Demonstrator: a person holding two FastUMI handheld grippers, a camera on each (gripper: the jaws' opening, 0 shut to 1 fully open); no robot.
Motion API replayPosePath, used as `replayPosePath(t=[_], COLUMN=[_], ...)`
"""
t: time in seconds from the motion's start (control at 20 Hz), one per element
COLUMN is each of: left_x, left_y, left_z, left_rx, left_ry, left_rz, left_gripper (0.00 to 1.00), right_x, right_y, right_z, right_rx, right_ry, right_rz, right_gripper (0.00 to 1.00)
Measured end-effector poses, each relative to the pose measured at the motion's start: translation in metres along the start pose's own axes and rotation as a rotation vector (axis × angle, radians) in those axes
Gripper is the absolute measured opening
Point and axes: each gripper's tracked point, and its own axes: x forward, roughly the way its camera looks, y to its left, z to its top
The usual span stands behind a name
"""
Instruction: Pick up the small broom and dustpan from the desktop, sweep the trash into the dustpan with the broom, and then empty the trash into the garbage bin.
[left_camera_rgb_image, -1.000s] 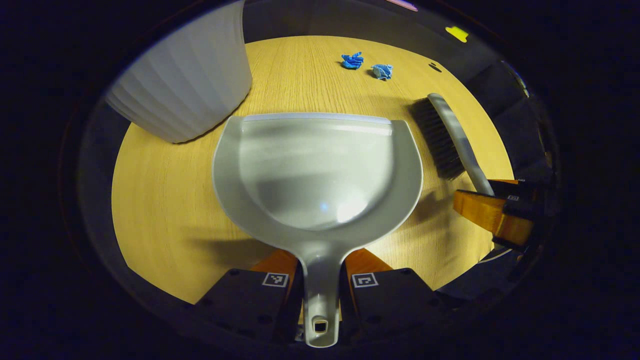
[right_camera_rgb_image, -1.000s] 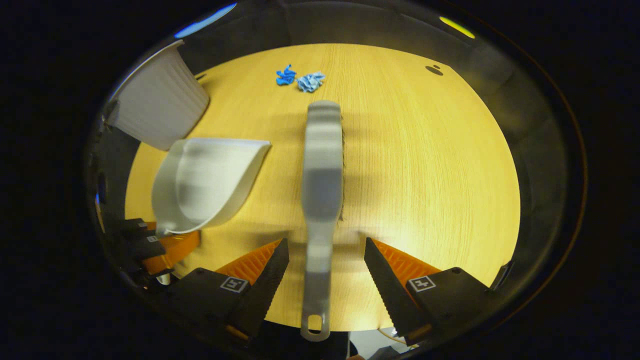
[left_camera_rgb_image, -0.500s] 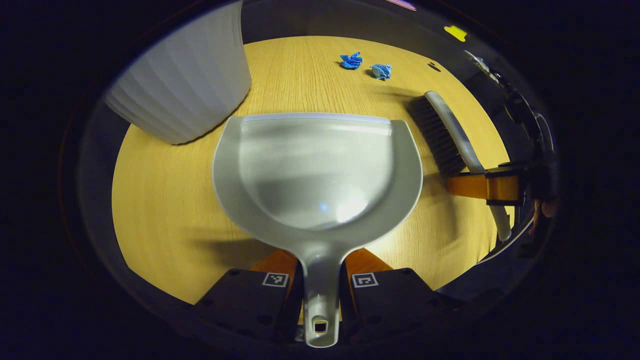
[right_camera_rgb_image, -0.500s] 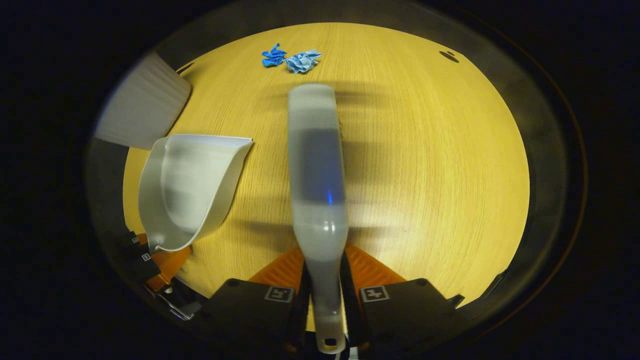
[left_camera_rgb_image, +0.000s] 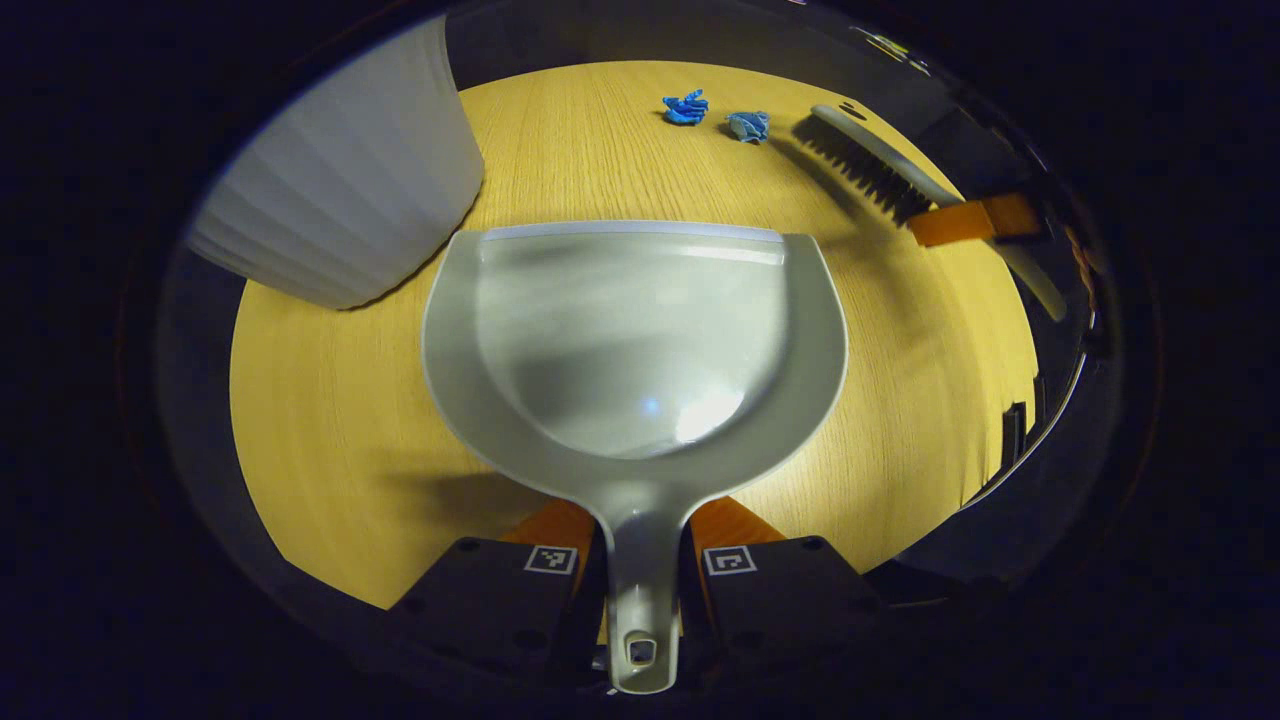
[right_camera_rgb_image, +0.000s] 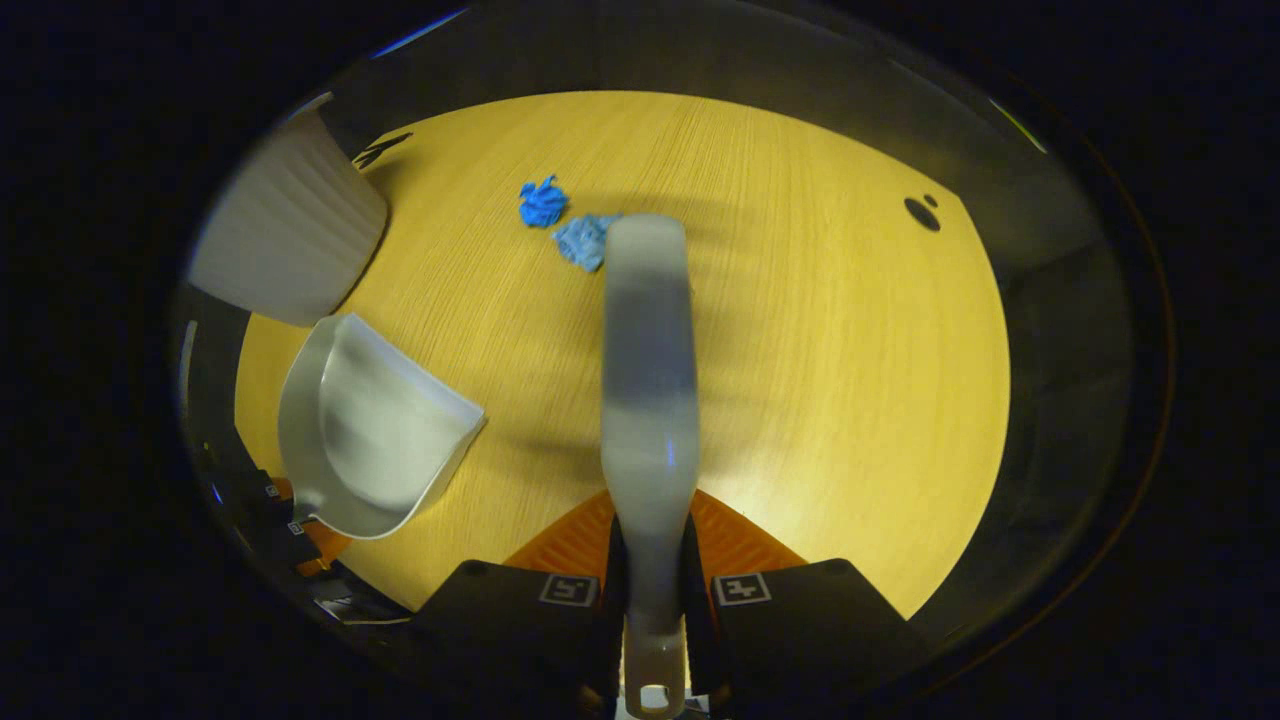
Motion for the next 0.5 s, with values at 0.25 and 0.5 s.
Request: replayPosePath(t=[0.25, 0.5], left_x=[-0.006, -0.004], left_y=[0.005, 0.015], left_z=[0.029, 0.053], left_rx=[0.099, 0.202], left_ry=[0.040, 0.081], left_rz=[0.004, 0.040], left_gripper=[0.30, 0.30], right_x=[0.010, 0.048], right_y=[-0.039, -0.054], right_z=[0.084, 0.132], right_rx=[-0.100, -0.305], right_ry=[-0.059, -0.033], right_rz=[-0.077, -0.122], right_gripper=[0.28, 0.28])
